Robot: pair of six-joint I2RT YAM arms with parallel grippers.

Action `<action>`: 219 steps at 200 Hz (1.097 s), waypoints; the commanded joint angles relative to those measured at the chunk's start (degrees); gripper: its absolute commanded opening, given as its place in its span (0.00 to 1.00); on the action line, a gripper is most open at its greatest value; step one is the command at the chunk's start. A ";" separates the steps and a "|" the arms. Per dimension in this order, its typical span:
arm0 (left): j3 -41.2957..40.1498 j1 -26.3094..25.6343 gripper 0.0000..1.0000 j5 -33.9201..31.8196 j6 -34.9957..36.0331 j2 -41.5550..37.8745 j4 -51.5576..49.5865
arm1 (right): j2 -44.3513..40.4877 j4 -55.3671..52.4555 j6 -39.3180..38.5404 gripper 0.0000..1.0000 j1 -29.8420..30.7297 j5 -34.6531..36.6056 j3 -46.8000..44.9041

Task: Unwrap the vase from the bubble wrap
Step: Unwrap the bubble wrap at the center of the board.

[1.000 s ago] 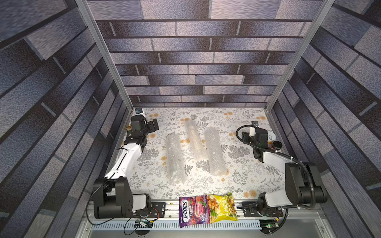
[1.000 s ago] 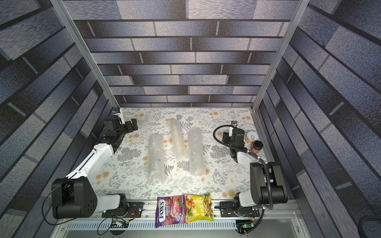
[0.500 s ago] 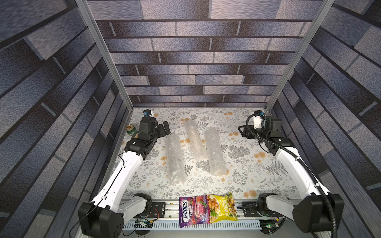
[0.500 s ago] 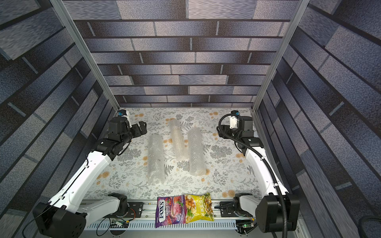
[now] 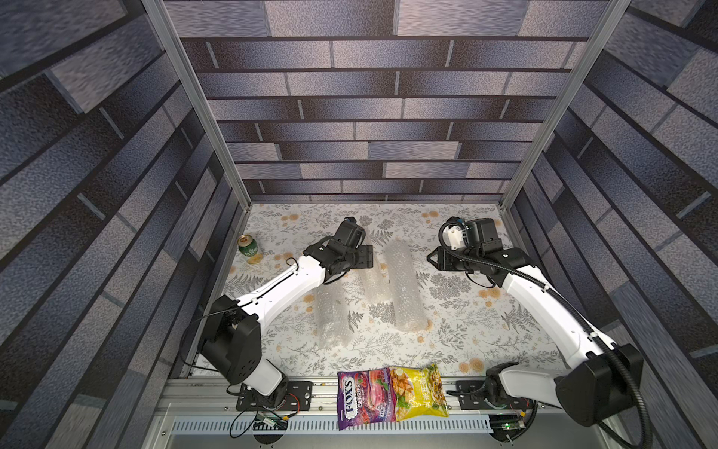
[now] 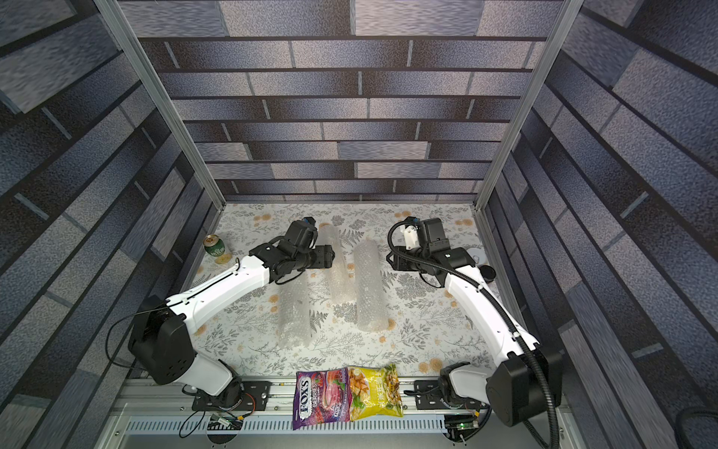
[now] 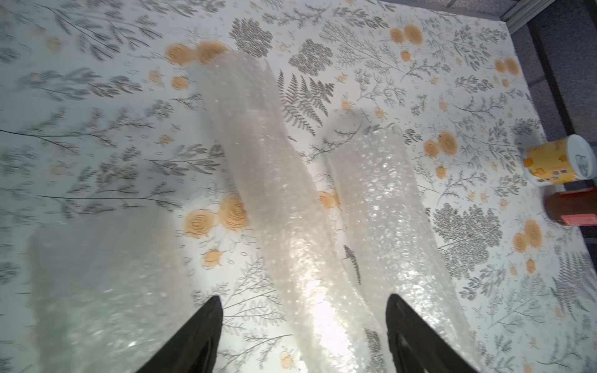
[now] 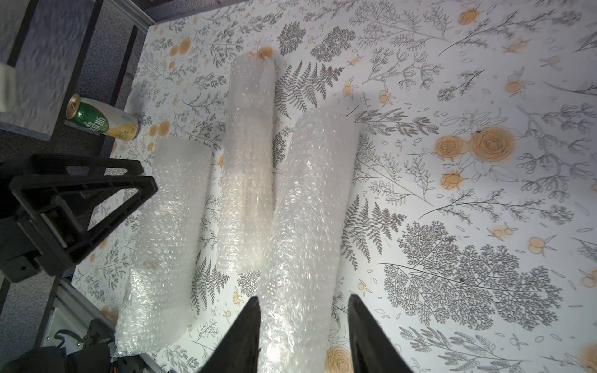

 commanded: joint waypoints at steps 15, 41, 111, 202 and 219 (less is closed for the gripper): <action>2.78 -1.28 0.63 8.01 -5.71 4.82 2.52 | 6.40 -4.64 0.97 0.40 4.97 8.84 4.89; 2.68 -2.87 0.62 8.37 -7.23 6.96 3.27 | 10.95 -5.57 1.03 0.32 7.98 11.38 7.72; -1.25 -3.47 0.60 9.68 -9.19 7.13 5.00 | 20.57 -8.65 1.33 0.27 12.39 14.23 13.39; -4.88 -3.65 0.62 8.97 -9.28 4.85 5.44 | 27.03 -10.59 1.95 0.26 14.73 20.59 15.53; -4.67 -3.99 0.62 9.11 -9.23 5.13 5.52 | 27.56 -10.62 2.15 0.26 14.73 21.40 15.35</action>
